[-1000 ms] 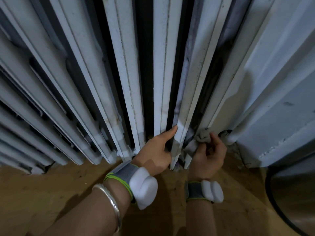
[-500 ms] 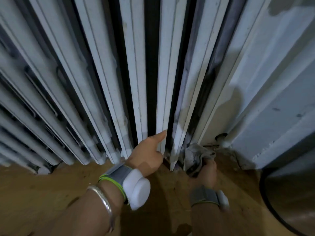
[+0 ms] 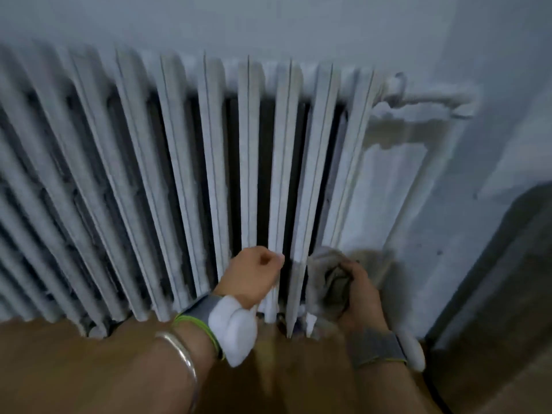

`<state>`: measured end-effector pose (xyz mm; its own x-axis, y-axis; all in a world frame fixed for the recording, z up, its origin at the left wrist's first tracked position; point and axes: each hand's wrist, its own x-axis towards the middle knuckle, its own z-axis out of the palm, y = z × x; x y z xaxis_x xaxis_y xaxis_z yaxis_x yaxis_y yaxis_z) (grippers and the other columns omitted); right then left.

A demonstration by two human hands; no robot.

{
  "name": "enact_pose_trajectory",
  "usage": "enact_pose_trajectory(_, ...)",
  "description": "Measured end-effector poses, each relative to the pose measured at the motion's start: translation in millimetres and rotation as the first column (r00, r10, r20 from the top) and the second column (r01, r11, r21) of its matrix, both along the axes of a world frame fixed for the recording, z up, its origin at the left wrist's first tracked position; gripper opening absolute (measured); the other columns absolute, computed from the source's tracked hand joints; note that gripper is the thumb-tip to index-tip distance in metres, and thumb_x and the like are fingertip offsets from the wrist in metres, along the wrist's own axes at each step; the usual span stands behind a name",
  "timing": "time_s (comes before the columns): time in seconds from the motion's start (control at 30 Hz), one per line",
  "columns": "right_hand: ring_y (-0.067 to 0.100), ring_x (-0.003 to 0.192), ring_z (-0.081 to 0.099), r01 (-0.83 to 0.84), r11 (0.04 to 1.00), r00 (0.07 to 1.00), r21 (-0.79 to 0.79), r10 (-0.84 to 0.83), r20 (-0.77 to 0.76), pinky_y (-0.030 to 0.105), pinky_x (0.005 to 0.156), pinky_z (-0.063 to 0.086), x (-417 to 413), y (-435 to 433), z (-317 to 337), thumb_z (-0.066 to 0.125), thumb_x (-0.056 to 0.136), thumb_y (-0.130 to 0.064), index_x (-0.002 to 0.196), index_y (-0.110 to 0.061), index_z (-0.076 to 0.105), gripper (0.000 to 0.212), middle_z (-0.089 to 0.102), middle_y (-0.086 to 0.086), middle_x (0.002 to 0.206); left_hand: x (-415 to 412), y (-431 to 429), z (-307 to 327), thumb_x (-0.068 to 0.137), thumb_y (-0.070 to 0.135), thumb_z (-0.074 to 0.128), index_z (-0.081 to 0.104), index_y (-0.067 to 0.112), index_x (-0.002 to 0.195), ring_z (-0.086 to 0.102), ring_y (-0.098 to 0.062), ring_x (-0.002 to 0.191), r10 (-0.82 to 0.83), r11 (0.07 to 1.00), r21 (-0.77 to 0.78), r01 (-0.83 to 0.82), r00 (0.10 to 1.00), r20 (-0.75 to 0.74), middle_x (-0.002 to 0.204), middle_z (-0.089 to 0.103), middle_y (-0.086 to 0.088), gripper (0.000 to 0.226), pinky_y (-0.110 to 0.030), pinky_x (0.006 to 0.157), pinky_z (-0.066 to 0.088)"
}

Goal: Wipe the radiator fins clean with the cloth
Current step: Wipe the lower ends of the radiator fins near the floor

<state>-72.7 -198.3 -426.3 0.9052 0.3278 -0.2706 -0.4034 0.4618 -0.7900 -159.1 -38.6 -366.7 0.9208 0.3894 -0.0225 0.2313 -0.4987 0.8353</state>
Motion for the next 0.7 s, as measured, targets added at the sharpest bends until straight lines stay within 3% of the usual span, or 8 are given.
enact_pose_trajectory(0.13, 0.028, 0.079, 0.062, -0.051, 0.997, 0.991, -0.051, 0.057, 0.124, 0.042, 0.074, 0.051, -24, -15, 50, 0.057, 0.087, -0.028, 0.096, -0.007, 0.063, 0.024, 0.065, 0.015, 0.092, -21, -24, 46, 0.084, 0.066, 0.047, 0.063, 0.017, 0.091, 0.055, -0.014, 0.089, -0.065, 0.998, -0.028, 0.064, 0.997, -0.033, 0.092, 0.061, 0.003, 0.052, -0.026, 0.077, 0.043)
enact_pose_trajectory(0.2, 0.029, 0.081, 0.064, -0.141, 0.989, 0.97, -0.047, 0.148, 0.194, 0.043, 0.076, 0.052, -38, -21, 79, 0.054, 0.09, -0.031, 0.096, -0.005, 0.065, 0.029, 0.067, 0.018, 0.093, -32, -34, 68, 0.079, 0.071, 0.051, 0.065, 0.015, 0.088, 0.053, -0.012, 0.081, -0.11, 0.993, -0.038, 0.11, 0.994, -0.005, 0.087, 0.057, 0.002, 0.058, -0.021, 0.066, 0.041)
enact_pose_trajectory(0.27, 0.028, 0.086, 0.066, -0.267, 0.963, 0.923, -0.027, 0.263, 0.28, 0.04, 0.08, 0.052, -57, -26, 114, 0.044, 0.092, -0.032, 0.098, -0.002, 0.068, 0.039, 0.067, 0.019, 0.096, -39, -39, 89, 0.08, 0.059, 0.062, 0.068, 0.001, 0.089, 0.053, -0.012, 0.073, -0.14, 0.985, -0.093, 0.147, 0.987, 0.08, 0.082, 0.057, -0.005, 0.059, -0.017, 0.058, 0.041)
enact_pose_trajectory(0.33, 0.023, 0.082, 0.07, -0.337, 0.941, 0.882, -0.037, 0.329, 0.339, 0.031, 0.075, 0.056, -69, -31, 139, 0.037, 0.095, -0.03, 0.088, -0.004, 0.074, 0.046, 0.07, 0.019, 0.094, -44, -42, 105, 0.083, 0.034, 0.069, 0.064, -0.009, 0.079, 0.053, -0.015, 0.065, -0.098, 0.97, -0.199, 0.139, 0.974, 0.205, 0.074, 0.056, -0.012, 0.043, -0.017, 0.057, 0.045)
enact_pose_trajectory(0.43, 0.022, 0.088, 0.07, -0.229, 0.957, 0.842, -0.176, 0.286, 0.457, 0.03, 0.072, 0.056, -75, -45, 166, 0.048, 0.096, -0.021, 0.096, -0.008, 0.072, 0.027, 0.07, 0.019, 0.104, -53, -44, 130, 0.088, 0.019, 0.065, 0.06, 0.004, 0.068, 0.057, -0.018, 0.065, -0.021, 0.935, -0.332, 0.127, 0.952, 0.306, 0.069, 0.061, -0.01, 0.025, -0.026, 0.065, 0.05)
enact_pose_trajectory(0.47, 0.024, 0.092, 0.07, -0.163, 0.962, 0.834, -0.219, 0.253, 0.491, 0.032, 0.074, 0.056, -76, -51, 174, 0.053, 0.093, -0.017, 0.103, -0.008, 0.068, 0.02, 0.07, 0.018, 0.105, -54, -44, 138, 0.088, 0.018, 0.065, 0.062, 0.004, 0.074, 0.058, -0.02, 0.067, -0.015, 0.926, -0.351, 0.136, 0.945, 0.326, 0.073, 0.063, -0.012, 0.02, -0.029, 0.067, 0.051)
enact_pose_trajectory(0.57, 0.029, 0.095, 0.067, -0.102, 0.96, 0.826, -0.26, 0.227, 0.516, 0.043, 0.085, 0.054, -73, -68, 199, 0.063, 0.087, -0.01, 0.116, -0.008, 0.059, 0.03, 0.07, 0.017, 0.103, -55, -48, 159, 0.088, 0.014, 0.065, 0.061, -0.003, 0.098, 0.065, -0.022, 0.072, -0.024, 0.883, -0.428, 0.194, 0.929, 0.371, 0.086, 0.068, -0.016, 0.02, -0.03, 0.065, 0.054)
enact_pose_trajectory(0.7, 0.024, 0.077, 0.065, -0.052, 0.959, 0.796, -0.277, 0.207, 0.569, 0.038, 0.068, 0.054, -65, -82, 219, 0.054, 0.094, -0.015, 0.121, -0.025, 0.052, 0.028, 0.068, 0.013, 0.09, -47, -56, 172, 0.088, 0.009, 0.063, 0.048, 0.01, 0.109, 0.066, -0.026, 0.079, -0.061, 0.843, -0.475, 0.252, 0.923, 0.381, 0.096, 0.066, -0.017, 0.025, -0.035, 0.067, 0.058)
